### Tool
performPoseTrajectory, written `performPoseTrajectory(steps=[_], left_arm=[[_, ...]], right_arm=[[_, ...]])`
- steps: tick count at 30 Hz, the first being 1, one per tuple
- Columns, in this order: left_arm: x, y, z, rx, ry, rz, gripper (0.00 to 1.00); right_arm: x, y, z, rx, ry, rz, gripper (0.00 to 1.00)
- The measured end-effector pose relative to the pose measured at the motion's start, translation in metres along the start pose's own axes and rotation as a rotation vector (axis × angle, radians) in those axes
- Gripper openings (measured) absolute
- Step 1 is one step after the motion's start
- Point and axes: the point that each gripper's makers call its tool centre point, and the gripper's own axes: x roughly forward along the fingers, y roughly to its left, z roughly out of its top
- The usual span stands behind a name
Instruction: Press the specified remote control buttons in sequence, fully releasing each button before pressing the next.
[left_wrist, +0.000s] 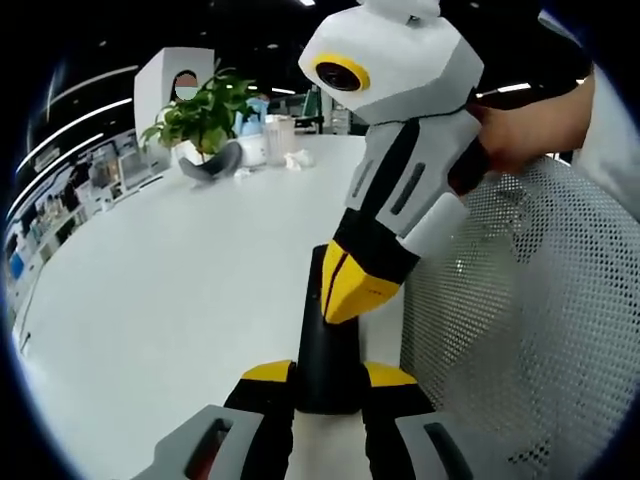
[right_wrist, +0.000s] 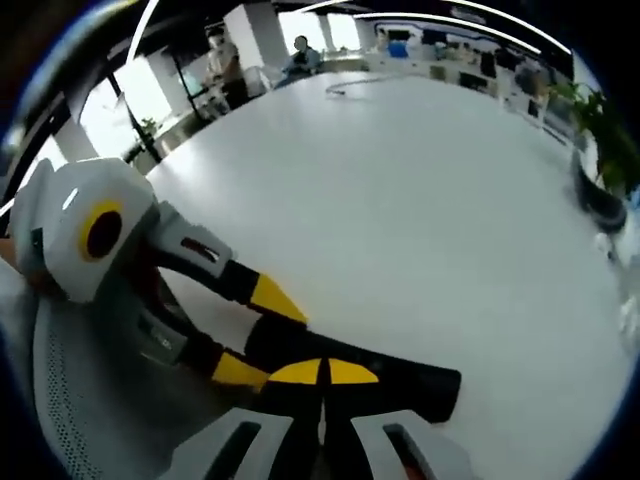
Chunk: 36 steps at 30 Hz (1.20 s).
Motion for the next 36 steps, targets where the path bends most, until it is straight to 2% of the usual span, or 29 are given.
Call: performPoseTrajectory(steps=[3, 7, 17, 19, 20, 23, 26, 28, 31, 32, 36], left_arm=[[-0.0002, 0.0, -0.0003, -0.005, 0.003, 0.001, 0.25], [-0.0005, 0.0, -0.0005, -0.004, 0.001, 0.0, 0.25], [0.0003, -0.0001, -0.0005, 0.011, 0.002, -0.011, 0.25], [0.0002, -0.0002, -0.0003, 0.01, 0.004, -0.012, 0.24], [0.0002, -0.0004, -0.0003, 0.017, 0.007, -0.012, 0.24], [0.0006, -0.0005, -0.0003, 0.027, 0.013, -0.015, 0.24], [0.0004, -0.0006, -0.0001, 0.028, 0.013, -0.018, 0.24], [0.0004, -0.0007, -0.0002, 0.029, 0.015, -0.018, 0.24], [0.0006, -0.0007, -0.0001, 0.029, 0.016, -0.018, 0.24], [0.0005, -0.0007, -0.0002, 0.027, 0.017, -0.016, 0.24], [0.0017, -0.0012, 0.0015, 0.028, 0.035, 0.0, 0.25]], right_arm=[[0.0001, -0.0002, -0.0003, 0.002, 0.0, 0.003, 0.0], [-0.001, -0.0012, -0.0017, 0.053, 0.003, 0.022, 0.0], [0.0007, -0.0003, 0.0, 0.074, 0.025, 0.022, 0.0], [0.0003, -0.0007, -0.0005, 0.13, 0.039, 0.015, 0.0], [0.0013, -0.0022, 0.0005, 0.131, 0.047, 0.014, 0.0], [0.0016, -0.0018, -0.0006, 0.136, 0.124, 0.011, 0.0], [0.0026, -0.0016, -0.001, 0.141, 0.266, 0.023, 0.0], [0.0041, -0.0024, -0.0011, 0.167, 0.333, 0.029, 0.0], [0.0048, -0.0026, -0.0016, 0.201, 0.381, 0.015, 0.0], [0.0048, -0.0031, -0.0025, 0.148, 0.415, 0.006, 0.0], [0.0054, -0.0016, -0.003, 0.084, 0.474, -0.06, 0.0]])
